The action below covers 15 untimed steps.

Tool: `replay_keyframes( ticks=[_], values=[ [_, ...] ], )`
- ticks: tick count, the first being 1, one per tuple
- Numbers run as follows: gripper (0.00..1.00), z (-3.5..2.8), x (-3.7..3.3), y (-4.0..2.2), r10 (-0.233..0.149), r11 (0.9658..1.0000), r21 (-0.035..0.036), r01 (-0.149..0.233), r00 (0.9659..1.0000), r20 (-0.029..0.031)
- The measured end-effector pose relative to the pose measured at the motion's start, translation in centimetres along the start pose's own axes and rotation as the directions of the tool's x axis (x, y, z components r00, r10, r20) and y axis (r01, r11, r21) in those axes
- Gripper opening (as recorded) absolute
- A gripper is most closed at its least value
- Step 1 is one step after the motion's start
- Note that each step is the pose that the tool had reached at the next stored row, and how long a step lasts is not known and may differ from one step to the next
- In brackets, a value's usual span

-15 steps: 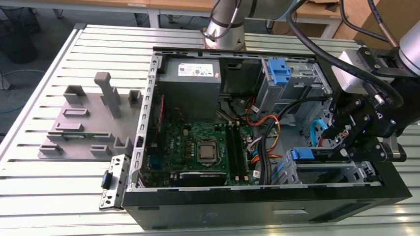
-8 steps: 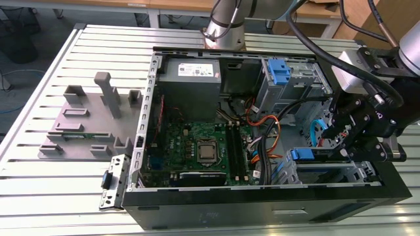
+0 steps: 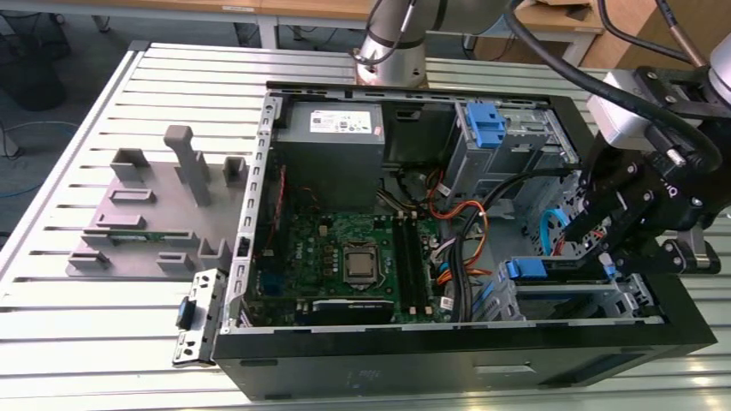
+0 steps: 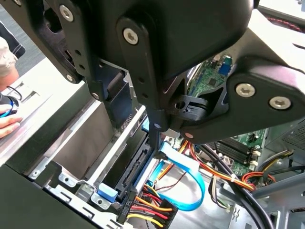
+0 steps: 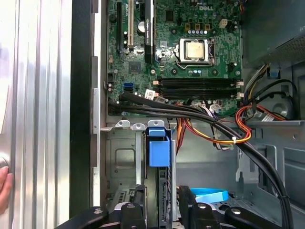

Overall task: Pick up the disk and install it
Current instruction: 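Insert the first disk wire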

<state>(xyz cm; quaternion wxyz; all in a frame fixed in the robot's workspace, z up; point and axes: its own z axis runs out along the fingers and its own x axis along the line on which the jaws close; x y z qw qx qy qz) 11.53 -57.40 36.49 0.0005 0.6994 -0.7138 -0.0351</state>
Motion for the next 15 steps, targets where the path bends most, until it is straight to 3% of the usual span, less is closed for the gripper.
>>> replay_keyframes(
  ticks=[2,9,15],
  values=[
    [0.42,-0.26,-0.01,0.01,0.000,1.0000,0.0000,0.000,1.0000,0.0008],
    [0.42,-0.26,-0.78,0.03,0.000,1.0000,0.0000,0.000,1.0000,0.0011],
    [0.42,-0.29,-1.04,0.04,0.000,1.0000,0.0000,0.000,1.0000,0.0010]
  ],
)
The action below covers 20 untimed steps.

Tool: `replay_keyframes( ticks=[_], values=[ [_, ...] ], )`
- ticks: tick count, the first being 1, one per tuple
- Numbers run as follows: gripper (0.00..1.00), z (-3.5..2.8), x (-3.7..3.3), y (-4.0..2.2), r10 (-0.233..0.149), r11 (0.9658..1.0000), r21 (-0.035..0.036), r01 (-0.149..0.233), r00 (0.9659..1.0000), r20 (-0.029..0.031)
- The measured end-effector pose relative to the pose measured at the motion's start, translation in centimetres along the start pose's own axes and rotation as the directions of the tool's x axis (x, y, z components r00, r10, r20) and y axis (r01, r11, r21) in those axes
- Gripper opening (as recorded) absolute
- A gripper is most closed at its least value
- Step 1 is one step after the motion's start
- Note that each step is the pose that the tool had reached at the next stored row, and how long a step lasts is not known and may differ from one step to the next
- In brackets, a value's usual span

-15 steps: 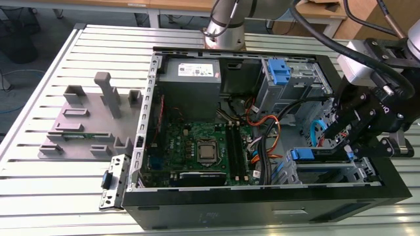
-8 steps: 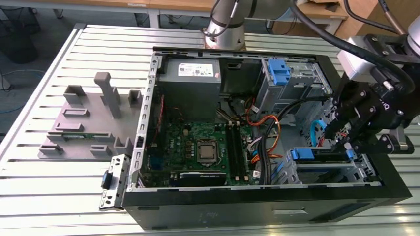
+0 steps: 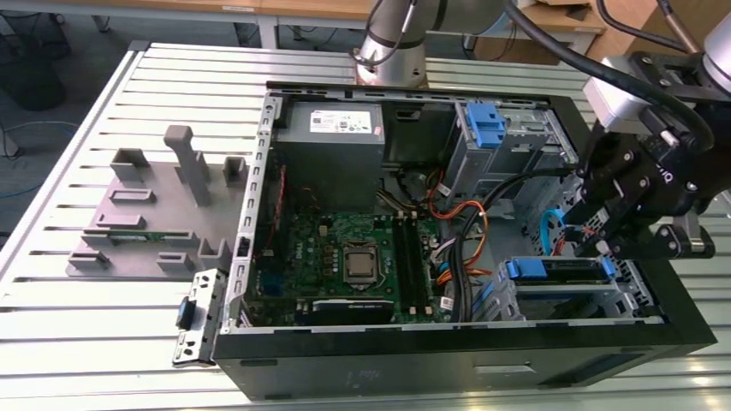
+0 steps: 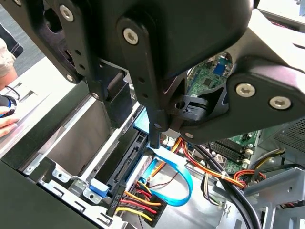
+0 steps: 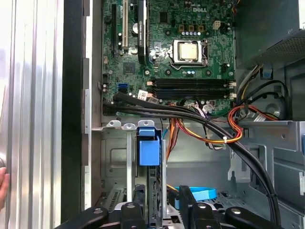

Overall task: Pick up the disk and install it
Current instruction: 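Insert the first disk wire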

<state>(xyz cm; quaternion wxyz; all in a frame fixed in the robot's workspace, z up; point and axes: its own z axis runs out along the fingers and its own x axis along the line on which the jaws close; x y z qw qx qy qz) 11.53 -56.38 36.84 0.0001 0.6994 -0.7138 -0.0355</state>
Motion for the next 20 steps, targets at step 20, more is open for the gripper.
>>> replay_keyframes(
  ticks=[20],
  values=[
    [0.42,1.80,-0.46,-0.69,0.000,1.0000,0.0000,0.000,1.0000,-0.0002]
  ],
)
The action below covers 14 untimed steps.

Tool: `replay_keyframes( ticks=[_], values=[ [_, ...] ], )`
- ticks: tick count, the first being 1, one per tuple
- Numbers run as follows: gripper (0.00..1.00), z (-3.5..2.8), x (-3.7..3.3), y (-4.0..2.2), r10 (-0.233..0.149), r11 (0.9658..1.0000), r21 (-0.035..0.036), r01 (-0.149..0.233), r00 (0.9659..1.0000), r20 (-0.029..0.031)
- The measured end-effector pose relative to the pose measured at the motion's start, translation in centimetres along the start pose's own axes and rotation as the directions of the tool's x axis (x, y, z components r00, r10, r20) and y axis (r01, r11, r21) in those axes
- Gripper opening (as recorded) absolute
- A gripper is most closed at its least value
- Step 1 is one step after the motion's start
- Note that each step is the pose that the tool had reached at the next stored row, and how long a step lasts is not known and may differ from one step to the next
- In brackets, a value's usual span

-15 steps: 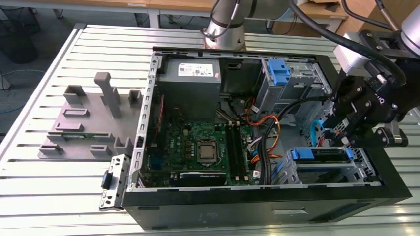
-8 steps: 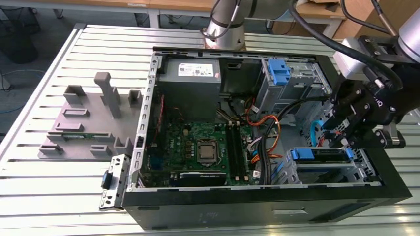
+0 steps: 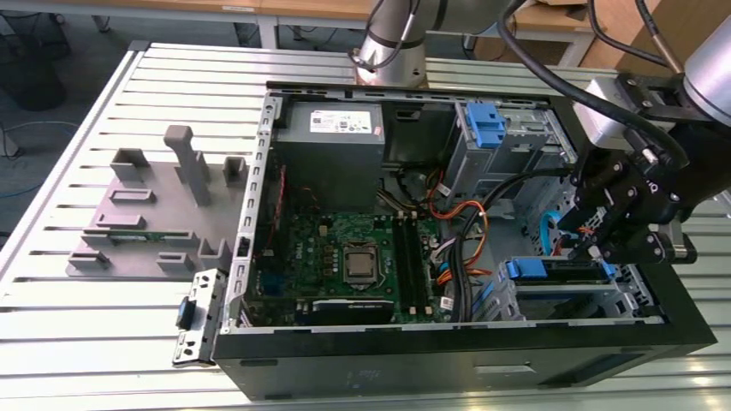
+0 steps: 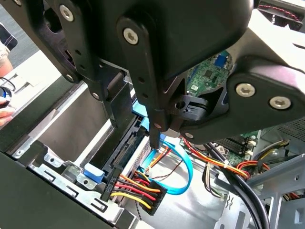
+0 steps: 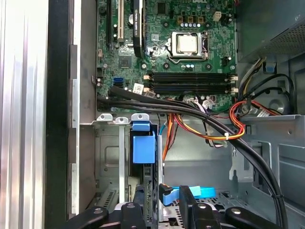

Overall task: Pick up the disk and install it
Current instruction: 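Insert the first disk wire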

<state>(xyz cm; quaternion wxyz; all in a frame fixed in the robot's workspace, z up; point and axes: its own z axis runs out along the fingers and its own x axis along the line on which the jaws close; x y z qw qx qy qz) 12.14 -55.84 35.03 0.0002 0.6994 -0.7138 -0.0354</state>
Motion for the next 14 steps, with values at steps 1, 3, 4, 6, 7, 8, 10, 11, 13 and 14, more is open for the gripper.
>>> replay_keyframes(
  ticks=[1,3,4,6,7,8,10,11,13,14],
  values=[
    [0.42,0.01,0.01,0.00,0.000,1.0000,0.0000,0.000,1.0000,0.0010],
    [0.42,0.01,0.03,0.06,0.000,1.0000,0.0015,0.000,1.0000,0.0038],
    [0.42,-0.03,0.05,0.07,-0.001,1.0000,0.0021,0.001,1.0000,0.0081],
    [0.42,-0.26,0.03,0.09,-0.001,1.0000,0.0027,0.001,0.9999,0.0154],
    [0.42,-0.39,0.03,0.10,-0.001,1.0000,0.0029,0.001,0.9998,0.0182],
    [0.42,-0.43,0.03,0.11,-0.001,1.0000,0.0030,0.001,0.9998,0.0197],
    [0.42,-0.44,0.06,0.13,-0.001,1.0000,0.0036,0.001,0.9998,0.0216],
    [0.42,-0.44,0.08,0.20,-0.001,1.0000,0.0047,0.001,0.9998,0.0218],
    [0.42,-0.39,0.13,0.41,-0.002,1.0000,0.0083,0.001,0.9998,0.0223],
    [0.42,-0.36,0.14,0.50,-0.002,1.0000,0.0095,0.001,0.9997,0.0225]
  ],
)
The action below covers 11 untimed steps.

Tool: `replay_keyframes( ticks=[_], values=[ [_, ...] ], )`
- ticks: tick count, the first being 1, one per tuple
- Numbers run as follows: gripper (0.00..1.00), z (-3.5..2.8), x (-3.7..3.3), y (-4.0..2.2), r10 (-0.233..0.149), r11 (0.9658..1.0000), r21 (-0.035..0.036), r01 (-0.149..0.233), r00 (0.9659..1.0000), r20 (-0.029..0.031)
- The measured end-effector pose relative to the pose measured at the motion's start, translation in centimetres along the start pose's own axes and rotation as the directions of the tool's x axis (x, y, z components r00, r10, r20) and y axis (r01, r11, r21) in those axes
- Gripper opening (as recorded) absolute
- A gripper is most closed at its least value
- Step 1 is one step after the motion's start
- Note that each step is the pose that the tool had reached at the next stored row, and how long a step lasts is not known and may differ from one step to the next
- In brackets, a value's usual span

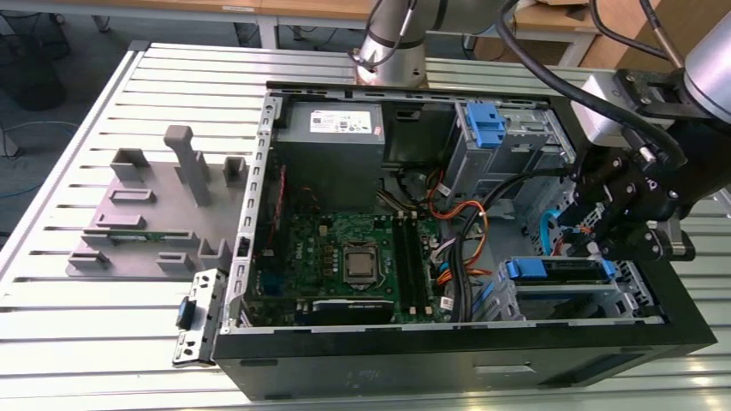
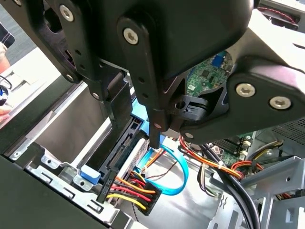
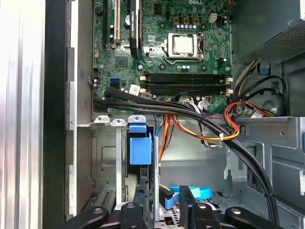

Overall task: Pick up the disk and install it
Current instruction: 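Insert the first disk wire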

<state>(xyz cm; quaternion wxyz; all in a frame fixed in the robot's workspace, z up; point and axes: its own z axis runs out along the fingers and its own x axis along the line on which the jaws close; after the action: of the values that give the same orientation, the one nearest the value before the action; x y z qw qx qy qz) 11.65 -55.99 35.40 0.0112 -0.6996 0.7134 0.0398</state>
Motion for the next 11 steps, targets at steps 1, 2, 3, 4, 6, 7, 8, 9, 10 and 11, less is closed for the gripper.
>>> replay_keyframes(
  ticks=[1,2,3,4,6,7,8,9,10,11],
  values=[
    [0.42,0.04,0.01,0.05,0.000,1.0000,0.0005,0.000,1.0000,0.0000],
    [0.42,0.11,0.01,0.04,0.000,1.0000,0.0008,0.000,1.0000,0.0000],
    [0.42,0.23,0.03,0.04,0.000,1.0000,0.0012,0.000,1.0000,0.0000],
    [0.42,0.33,0.05,0.03,0.000,1.0000,0.0013,0.000,1.0000,0.0000],
    [0.42,0.41,0.09,0.04,0.000,1.0000,0.0014,0.000,1.0000,-0.0003],
    [0.42,0.42,0.09,0.04,0.000,1.0000,0.0014,0.000,1.0000,-0.0004],
    [0.42,0.42,0.09,0.04,0.000,1.0000,0.0014,0.000,1.0000,-0.0003],
    [0.42,0.43,0.09,0.04,0.000,1.0000,0.0013,0.000,1.0000,-0.0002],
    [0.42,0.44,0.09,0.04,0.000,1.0000,0.0014,0.000,1.0000,-0.0001],
    [0.42,0.44,0.09,0.04,0.000,1.0000,0.0014,0.000,1.0000,-0.0001]
  ],
)
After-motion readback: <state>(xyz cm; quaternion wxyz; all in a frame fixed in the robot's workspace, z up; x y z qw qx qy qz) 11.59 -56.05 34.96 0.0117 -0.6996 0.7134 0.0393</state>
